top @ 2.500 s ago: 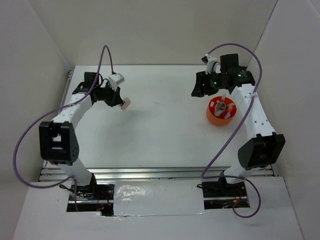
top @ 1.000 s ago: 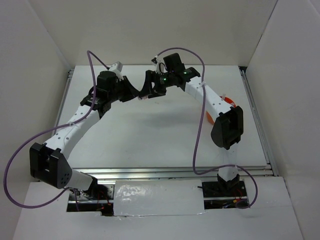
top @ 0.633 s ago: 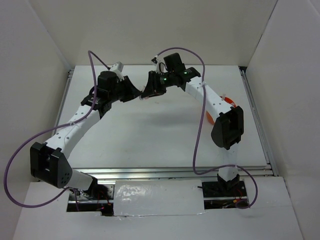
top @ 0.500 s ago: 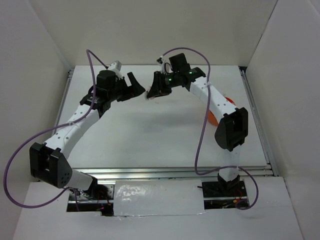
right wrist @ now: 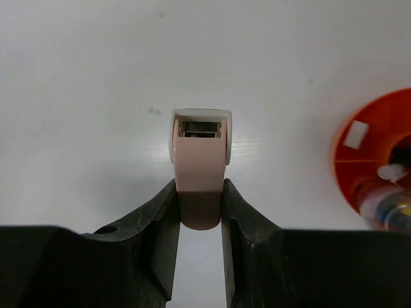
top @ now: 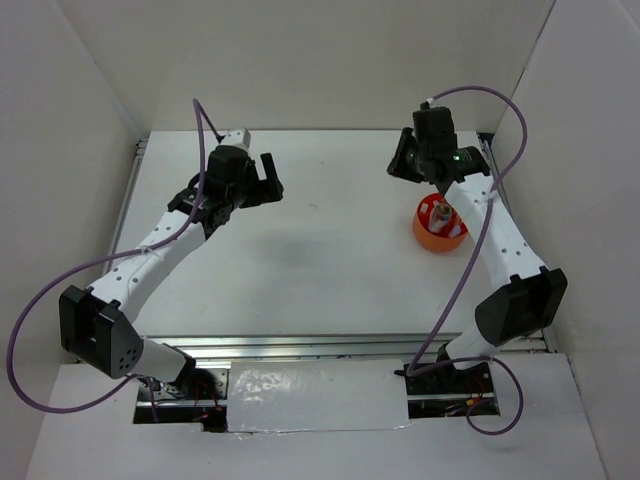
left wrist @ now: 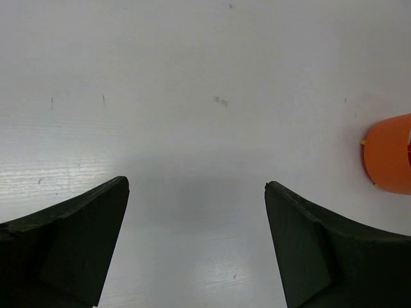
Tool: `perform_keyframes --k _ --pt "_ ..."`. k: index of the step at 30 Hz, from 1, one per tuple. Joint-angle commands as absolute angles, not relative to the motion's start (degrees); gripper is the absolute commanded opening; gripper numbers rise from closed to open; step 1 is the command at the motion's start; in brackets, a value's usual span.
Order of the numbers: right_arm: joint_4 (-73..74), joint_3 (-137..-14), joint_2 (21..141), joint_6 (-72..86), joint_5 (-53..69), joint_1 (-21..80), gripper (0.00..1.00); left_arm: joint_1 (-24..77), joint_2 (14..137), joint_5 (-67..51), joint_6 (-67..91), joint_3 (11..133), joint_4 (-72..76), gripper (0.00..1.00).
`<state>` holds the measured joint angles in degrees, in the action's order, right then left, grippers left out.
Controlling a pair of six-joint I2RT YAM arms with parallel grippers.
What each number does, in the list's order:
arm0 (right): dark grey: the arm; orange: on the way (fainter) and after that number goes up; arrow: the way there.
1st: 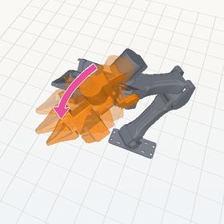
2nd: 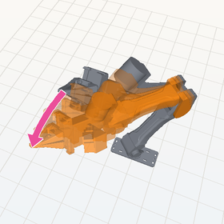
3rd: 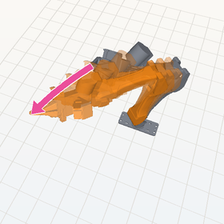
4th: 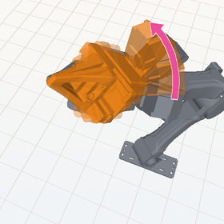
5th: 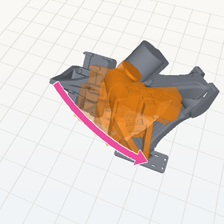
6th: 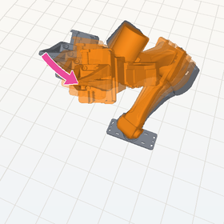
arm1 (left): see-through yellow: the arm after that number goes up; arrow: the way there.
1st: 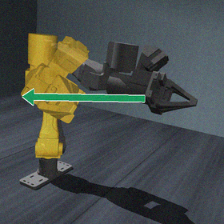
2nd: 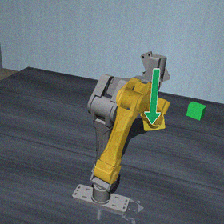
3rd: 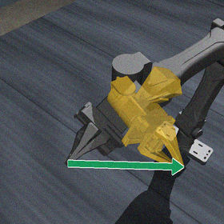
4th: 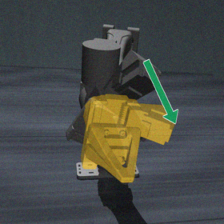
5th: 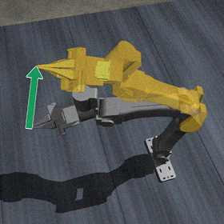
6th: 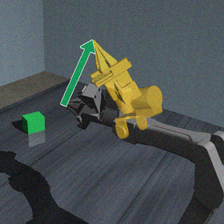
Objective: Sort the stationery into containers
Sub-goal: Place the stapler in the storage box.
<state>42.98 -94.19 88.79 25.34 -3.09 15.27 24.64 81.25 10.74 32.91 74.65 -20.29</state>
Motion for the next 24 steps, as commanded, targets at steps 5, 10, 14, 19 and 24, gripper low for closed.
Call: perform_keyframes --k 5,10,14,19,24 --pt "52.4 -100.3 97.0 28.1 -19.4 13.3 0.00 24.9 79.0 13.2 30.9 74.3 -19.6 0.99" --pt "55.8 -104.9 103.6 28.3 -20.1 11.4 0.00 24.3 78.3 13.3 30.7 72.9 -19.6 0.99" --pt "56.1 -104.0 104.3 32.3 -25.1 11.2 0.00 23.6 78.2 12.7 30.9 72.2 -19.7 0.99" --pt "56.9 -102.4 104.9 35.0 -30.2 11.2 0.00 22.6 78.7 11.3 31.5 72.0 -20.0 0.99" --pt "57.4 -100.7 105.3 37.1 -29.5 10.5 0.00 22.0 79.1 10.4 32.2 71.8 -20.0 0.99"
